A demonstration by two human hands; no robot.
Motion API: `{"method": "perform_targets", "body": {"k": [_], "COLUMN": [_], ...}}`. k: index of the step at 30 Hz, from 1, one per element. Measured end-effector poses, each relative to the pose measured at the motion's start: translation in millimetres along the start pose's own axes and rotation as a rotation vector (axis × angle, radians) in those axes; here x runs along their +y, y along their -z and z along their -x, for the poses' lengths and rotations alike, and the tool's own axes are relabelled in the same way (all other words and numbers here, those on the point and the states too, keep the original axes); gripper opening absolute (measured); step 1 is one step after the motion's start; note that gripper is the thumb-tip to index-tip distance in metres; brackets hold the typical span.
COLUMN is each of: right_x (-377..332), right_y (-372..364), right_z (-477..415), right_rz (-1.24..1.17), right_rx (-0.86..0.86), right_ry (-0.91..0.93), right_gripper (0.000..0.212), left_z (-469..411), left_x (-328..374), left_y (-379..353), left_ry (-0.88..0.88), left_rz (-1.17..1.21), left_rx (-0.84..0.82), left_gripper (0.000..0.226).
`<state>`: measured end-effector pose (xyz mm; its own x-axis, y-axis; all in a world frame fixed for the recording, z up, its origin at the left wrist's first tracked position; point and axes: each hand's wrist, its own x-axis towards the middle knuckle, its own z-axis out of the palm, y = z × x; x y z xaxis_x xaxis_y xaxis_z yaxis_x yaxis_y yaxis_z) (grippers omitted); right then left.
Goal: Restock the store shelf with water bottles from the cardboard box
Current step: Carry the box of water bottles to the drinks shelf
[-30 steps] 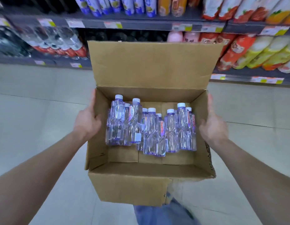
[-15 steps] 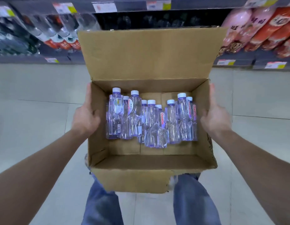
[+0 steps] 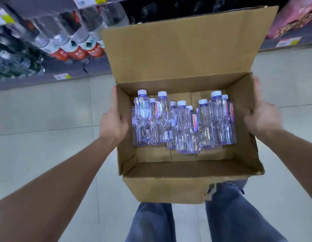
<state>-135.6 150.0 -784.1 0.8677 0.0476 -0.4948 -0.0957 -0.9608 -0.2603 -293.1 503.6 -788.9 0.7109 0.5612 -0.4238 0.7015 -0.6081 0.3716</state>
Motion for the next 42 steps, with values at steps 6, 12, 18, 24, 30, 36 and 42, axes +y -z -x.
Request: {"method": "perform_targets", "body": {"k": [6,12,18,24,30,36,42], "right_x": [-15.1,-19.0,-18.8,-11.3,4.4,12.6,5.1], "right_y": [-42.9,-84.3,-118.2,-135.0,-146.2,-154.3,-148.0], "right_z": [-40.8,-99.0,-152.5,-195.5,-217.0,-222.4,-218.6], "right_rz": [-0.003,-0.013,-0.026,0.001,0.001,0.011,0.013], "right_rx": [0.003,-0.009,-0.012,-0.038,-0.045,-0.024,-0.079], "right_ry": [-0.026,-0.014,-0.012,-0.017,-0.046,-0.043,-0.122], "right_gripper": [0.096,0.094,0.093,0.094,0.094,0.095,0.095], "left_z": [-46.4,-92.8,-135.6,-163.1,-185.5,-191.1,-184.4], "left_x": [-19.2,-30.4,-38.8,-36.9,-31.8,-31.2,-22.8], "left_y": [-20.4,-62.2,-108.1,-147.0,-178.0,-188.6,-176.0], "left_ry": [0.051,0.075,0.137,0.154,0.136,0.145,0.185], "left_rz": [-0.014,0.016,0.034,0.018,0.013,-0.040,-0.094], "left_rx": [-0.007,0.013,0.014,0.007,-0.009,0.003,-0.043], "left_gripper": [0.100,0.095,0.096,0.096,0.099,0.098,0.095]}}
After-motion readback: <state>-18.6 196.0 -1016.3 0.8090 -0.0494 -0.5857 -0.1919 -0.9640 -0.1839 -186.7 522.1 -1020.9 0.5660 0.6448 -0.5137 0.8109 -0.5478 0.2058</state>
